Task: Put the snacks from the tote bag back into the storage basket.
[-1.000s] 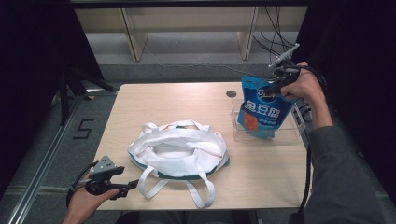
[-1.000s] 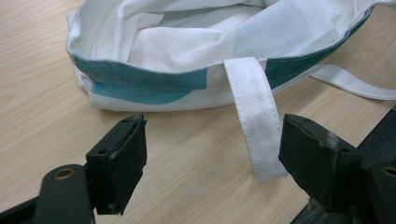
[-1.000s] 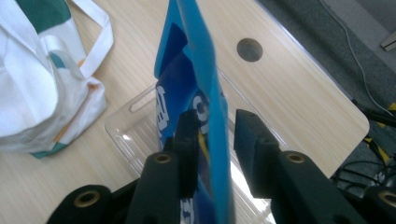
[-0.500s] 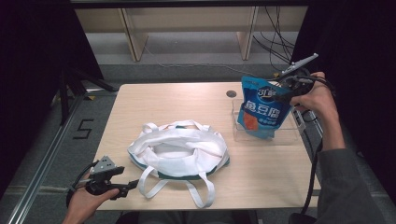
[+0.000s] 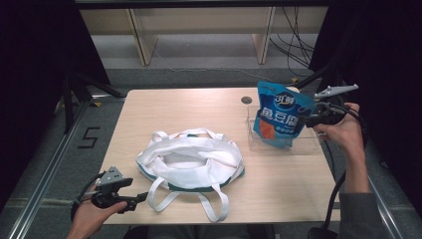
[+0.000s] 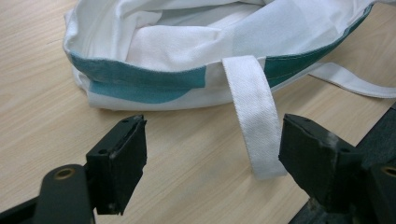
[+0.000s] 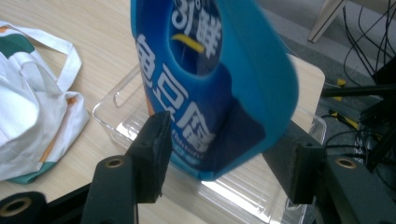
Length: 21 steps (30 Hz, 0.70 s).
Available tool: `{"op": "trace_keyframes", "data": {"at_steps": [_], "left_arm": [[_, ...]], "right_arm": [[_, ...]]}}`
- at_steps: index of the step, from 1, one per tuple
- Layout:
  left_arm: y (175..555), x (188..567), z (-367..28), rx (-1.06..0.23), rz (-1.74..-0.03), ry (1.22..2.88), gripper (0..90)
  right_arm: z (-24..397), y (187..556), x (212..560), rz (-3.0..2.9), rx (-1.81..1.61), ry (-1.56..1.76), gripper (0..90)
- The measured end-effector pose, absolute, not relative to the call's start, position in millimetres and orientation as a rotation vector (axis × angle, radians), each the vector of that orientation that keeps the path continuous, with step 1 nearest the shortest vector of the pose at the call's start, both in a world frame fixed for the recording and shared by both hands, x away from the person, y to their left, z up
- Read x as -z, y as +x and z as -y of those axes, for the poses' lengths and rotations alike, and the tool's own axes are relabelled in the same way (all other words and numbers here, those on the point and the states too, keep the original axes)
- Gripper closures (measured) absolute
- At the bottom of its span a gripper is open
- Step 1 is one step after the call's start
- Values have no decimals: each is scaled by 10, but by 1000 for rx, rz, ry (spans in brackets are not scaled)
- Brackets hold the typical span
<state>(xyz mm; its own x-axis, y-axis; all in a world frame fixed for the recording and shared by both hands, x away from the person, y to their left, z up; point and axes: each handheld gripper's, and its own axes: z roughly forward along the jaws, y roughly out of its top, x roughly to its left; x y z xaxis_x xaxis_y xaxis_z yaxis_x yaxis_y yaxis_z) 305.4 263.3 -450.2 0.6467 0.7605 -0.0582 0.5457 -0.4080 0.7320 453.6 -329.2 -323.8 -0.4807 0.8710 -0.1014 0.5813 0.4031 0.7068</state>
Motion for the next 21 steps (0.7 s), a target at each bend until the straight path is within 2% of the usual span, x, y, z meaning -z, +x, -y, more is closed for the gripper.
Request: {"op": "trace_keyframes", "data": {"at_steps": [8, 13, 15, 18, 19, 21], "left_arm": [[3047, 4505, -2616, -368, -1019, 2103, 226], [3044, 4491, -2633, -370, -1001, 2115, 226], [3039, 4494, -2632, -373, -1011, 2100, 226], [3040, 4492, -2638, -372, -1001, 2117, 226], [3042, 4483, -2643, -362, -995, 2133, 226], [3042, 4493, -2626, -346, -1009, 2118, 226]], "right_arm": [[3401, 4446, 3438, -2187, -848, 1288, 449], [3422, 4393, 3520, -2178, -844, 1339, 502], [3436, 4365, 3559, -2177, -852, 1370, 574], [3476, 4342, 3577, -2180, -871, 1351, 811], [3502, 4350, 3591, -2176, -872, 1294, 866], [3503, 4357, 3586, -2189, -875, 1269, 900]]}}
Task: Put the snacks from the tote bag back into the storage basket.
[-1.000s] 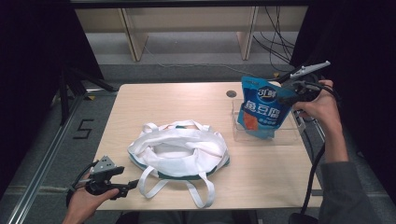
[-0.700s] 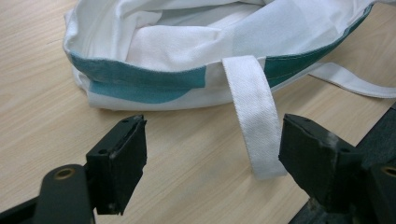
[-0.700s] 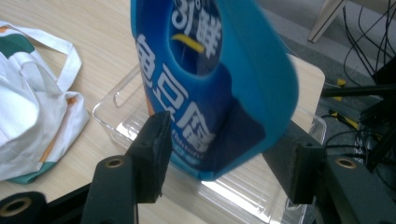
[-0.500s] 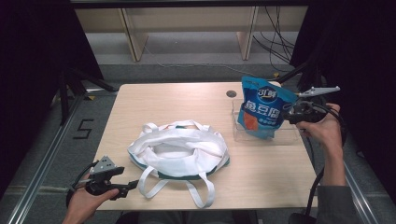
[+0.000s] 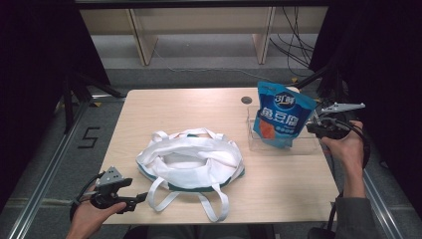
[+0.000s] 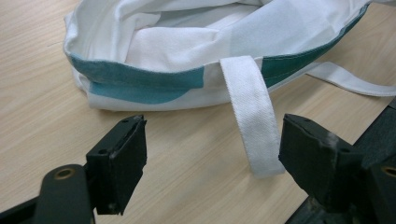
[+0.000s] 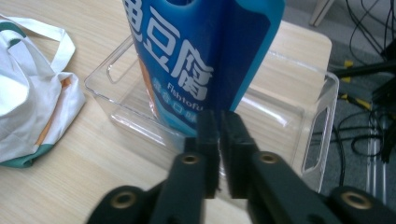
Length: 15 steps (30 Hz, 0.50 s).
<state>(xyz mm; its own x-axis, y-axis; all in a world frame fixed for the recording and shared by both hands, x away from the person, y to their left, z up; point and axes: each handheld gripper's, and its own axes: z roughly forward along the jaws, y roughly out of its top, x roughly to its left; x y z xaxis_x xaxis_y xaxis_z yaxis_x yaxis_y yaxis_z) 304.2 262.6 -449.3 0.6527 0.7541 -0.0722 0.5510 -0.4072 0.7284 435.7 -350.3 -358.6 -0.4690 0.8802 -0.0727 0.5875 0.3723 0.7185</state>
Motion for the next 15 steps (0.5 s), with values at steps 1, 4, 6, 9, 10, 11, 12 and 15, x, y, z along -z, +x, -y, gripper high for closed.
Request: {"op": "trace_keyframes", "data": {"at_steps": [1, 4, 6, 9, 10, 11, 12, 15], "left_arm": [[3038, 4492, -2622, -349, -1015, 2123, 226], [3044, 4502, -2624, -367, -997, 2128, 226], [3046, 4501, -2624, -346, -1008, 2137, 226], [3053, 4501, -2631, -353, -997, 2140, 225], [3050, 4505, -2627, -358, -1002, 2133, 226], [3052, 4508, -2628, -355, -1001, 2133, 226], [3052, 4504, -2632, -349, -1000, 2142, 226], [3062, 4502, -2642, -357, -987, 2159, 226]], "right_arm": [[3485, 4364, 3587, -2189, -879, 1291, 900], [3485, 4443, 3667, -2170, -882, 1263, 900], [3491, 4483, 3699, -2173, -887, 1262, 900], [3479, 4524, 3718, -2166, -890, 1286, 900], [3476, 4533, 3709, -2176, -879, 1298, 900], [3487, 4556, 3725, -2179, -876, 1267, 900], [3494, 4573, 3728, -2176, -878, 1253, 900], [3513, 4611, 3726, -2174, -860, 1244, 900]]}}
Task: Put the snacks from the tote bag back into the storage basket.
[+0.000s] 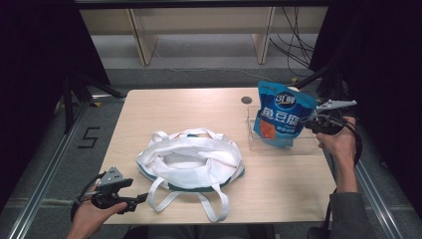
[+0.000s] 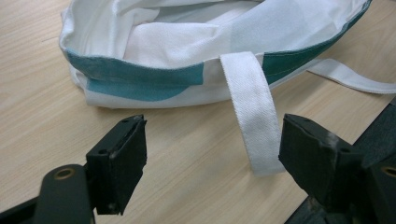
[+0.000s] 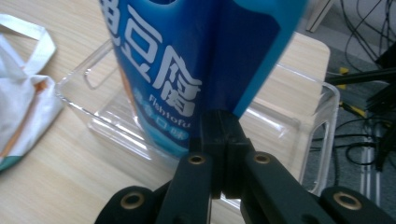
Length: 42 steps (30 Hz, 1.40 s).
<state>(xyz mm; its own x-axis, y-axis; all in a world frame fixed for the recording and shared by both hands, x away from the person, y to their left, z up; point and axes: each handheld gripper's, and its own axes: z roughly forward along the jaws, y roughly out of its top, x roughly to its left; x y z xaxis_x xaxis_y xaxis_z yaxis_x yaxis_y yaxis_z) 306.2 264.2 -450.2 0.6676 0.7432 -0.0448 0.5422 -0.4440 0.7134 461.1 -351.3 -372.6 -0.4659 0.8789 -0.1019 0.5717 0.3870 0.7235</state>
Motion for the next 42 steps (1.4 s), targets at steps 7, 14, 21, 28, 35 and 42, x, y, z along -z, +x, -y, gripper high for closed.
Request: {"op": "trace_keyframes", "data": {"at_steps": [7, 14, 21, 28, 35, 42], "left_arm": [[3047, 4517, -2623, -360, -1008, 2118, 226], [3053, 4517, -2619, -351, -1019, 2109, 226], [3055, 4514, -2621, -350, -1010, 2124, 226], [3049, 4514, -2622, -361, -1007, 2117, 226], [3046, 4507, -2617, -341, -1013, 2128, 226], [3050, 4507, -2622, -363, -989, 2137, 226]], "right_arm": [[3543, 4701, 3779, -2128, -906, 1240, 900], [3584, 4774, 3805, -2121, -922, 1266, 900], [3614, 4841, 3851, -2111, -936, 1239, 900], [3624, 4843, 3825, -2141, -912, 1272, 900], [3624, 4787, 3798, -2129, -935, 1267, 854], [3582, 4721, 3752, -2122, -925, 1262, 743]]}}
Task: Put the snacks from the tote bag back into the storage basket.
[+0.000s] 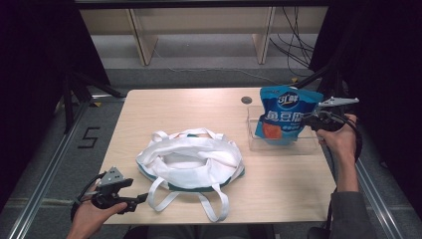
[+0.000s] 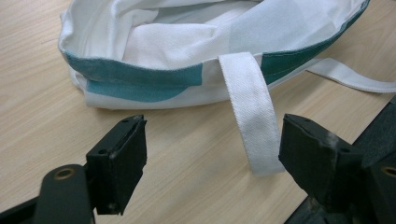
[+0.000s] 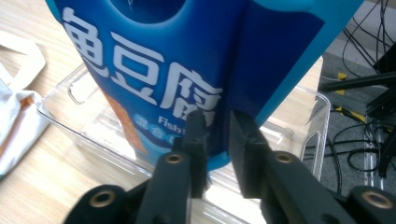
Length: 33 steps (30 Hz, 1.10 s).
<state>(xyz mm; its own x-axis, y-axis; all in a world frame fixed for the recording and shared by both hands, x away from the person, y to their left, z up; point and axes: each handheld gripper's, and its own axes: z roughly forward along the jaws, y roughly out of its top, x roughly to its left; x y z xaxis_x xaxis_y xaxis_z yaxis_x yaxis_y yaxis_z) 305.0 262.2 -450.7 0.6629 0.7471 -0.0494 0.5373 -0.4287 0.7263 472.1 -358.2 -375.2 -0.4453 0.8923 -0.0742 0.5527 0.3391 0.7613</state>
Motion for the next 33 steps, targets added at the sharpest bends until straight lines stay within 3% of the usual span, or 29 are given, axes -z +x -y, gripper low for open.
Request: {"op": "trace_keyframes", "data": {"at_steps": [12, 23, 28, 29, 33], "left_arm": [[3035, 4514, -2597, -356, -1011, 2090, 226], [3038, 4495, -2623, -359, -988, 2146, 226], [3032, 4526, -2590, -361, -1013, 2084, 226], [3037, 4496, -2625, -364, -992, 2153, 226], [3036, 4502, -2623, -368, -993, 2148, 226]], "right_arm": [[3250, 4572, 3687, -2155, -990, 1288, 597], [2964, 4544, 3673, -2210, -1074, 1231, 531], [2894, 4529, 3681, -2222, -1101, 1210, 507], [2877, 4516, 3672, -2233, -1090, 1216, 497], [2795, 4494, 3684, -2227, -1119, 1193, 473]]}}
